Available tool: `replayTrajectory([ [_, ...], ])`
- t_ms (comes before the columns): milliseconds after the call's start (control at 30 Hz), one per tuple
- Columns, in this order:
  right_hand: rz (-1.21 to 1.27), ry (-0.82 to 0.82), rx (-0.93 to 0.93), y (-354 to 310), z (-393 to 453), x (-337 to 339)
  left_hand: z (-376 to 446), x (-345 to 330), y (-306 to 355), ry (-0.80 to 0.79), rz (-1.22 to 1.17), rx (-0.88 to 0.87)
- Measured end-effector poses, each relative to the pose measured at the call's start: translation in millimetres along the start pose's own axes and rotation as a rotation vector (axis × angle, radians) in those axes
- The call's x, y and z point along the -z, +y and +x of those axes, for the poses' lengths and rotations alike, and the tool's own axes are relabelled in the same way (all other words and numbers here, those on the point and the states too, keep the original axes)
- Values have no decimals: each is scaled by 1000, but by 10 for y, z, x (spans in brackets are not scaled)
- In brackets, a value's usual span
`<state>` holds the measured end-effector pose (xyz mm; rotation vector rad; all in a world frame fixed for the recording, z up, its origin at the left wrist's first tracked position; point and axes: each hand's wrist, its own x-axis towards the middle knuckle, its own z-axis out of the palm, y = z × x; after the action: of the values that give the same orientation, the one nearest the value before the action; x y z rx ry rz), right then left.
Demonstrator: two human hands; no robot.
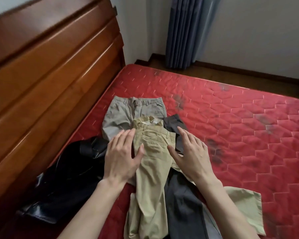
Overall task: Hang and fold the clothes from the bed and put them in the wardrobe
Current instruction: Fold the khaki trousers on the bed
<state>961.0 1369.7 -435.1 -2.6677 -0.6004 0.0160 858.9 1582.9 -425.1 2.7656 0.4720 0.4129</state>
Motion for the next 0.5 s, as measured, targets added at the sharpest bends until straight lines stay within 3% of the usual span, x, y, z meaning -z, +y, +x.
replayTrajectory([
  [233, -50, -87, -63, 222, 568, -910, 456, -914, -472, -59, 26, 1],
  [500, 91, -241, -337, 629, 1038, -1943, 876, -1875, -761, -159, 24, -11],
])
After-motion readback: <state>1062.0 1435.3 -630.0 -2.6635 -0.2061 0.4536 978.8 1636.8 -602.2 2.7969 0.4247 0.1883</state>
